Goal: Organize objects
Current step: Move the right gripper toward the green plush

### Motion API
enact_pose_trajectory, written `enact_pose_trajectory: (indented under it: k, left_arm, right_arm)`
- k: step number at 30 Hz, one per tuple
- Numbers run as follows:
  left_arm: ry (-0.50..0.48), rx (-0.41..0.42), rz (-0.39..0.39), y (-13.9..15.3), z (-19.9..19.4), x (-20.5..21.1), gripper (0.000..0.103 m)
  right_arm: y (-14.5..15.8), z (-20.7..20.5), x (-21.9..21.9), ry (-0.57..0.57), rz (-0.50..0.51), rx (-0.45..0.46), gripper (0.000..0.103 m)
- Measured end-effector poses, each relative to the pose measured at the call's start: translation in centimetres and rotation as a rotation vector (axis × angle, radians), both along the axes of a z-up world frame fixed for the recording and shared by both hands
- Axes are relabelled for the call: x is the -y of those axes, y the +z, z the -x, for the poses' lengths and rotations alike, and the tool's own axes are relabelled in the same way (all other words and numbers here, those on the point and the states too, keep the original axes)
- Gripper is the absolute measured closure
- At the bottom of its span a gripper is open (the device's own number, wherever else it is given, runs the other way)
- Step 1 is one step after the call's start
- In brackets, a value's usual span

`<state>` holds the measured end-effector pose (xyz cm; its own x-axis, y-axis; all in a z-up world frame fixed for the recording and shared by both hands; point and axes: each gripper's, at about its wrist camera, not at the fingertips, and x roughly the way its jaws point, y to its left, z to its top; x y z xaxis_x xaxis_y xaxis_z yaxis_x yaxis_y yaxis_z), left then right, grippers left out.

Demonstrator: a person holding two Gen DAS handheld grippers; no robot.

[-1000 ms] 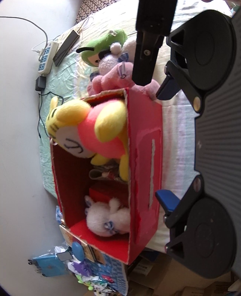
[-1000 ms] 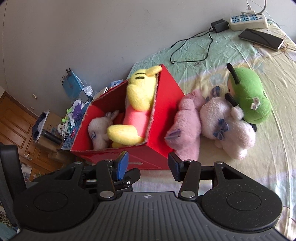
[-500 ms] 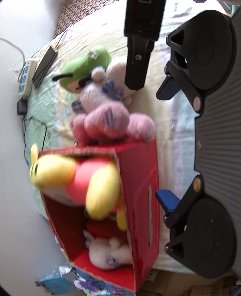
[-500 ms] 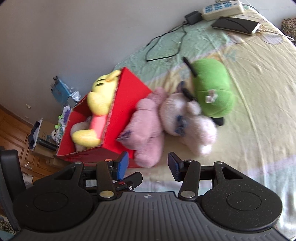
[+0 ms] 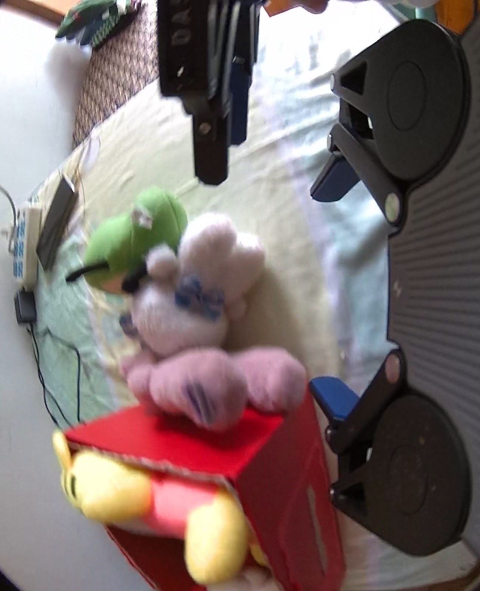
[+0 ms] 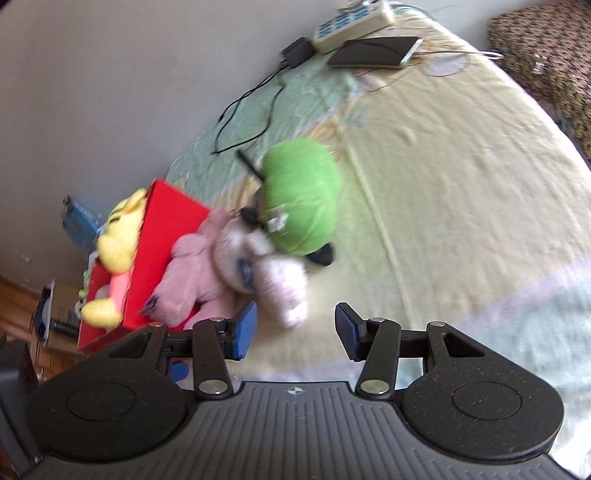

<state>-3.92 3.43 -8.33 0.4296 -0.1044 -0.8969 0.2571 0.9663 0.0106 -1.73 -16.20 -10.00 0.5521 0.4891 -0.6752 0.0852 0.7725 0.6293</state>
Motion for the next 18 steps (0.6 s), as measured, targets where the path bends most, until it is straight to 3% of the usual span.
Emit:
enact_pose_trajectory:
  k: [5, 11, 15, 18]
  left_arm:
    - [-0.039, 0.006, 0.059, -0.6, 0.2, 0.4, 0.004]
    - [-0.044, 0.005, 0.074, -1.3, 0.2, 0.6, 0.005]
    - [-0.039, 0.019, 0.08, -1.4, 0.4, 0.1, 0.005]
    - [-0.019, 0.01, 0.08, -1.7, 0.2, -0.7, 0.005]
  right_arm:
    - [-0.4, -0.7, 1.1, -0.024, -0.024, 0.008, 0.052]
    - [-0.2, -2.8, 1.1, -0.018, 0.001, 0.049, 0.052]
    - [0.5, -4.4, 0.8, 0.029, -0.06, 0.099, 0.052]
    - [0.9, -5.6, -0.2, 0.017, 0.05, 0.132, 0.051]
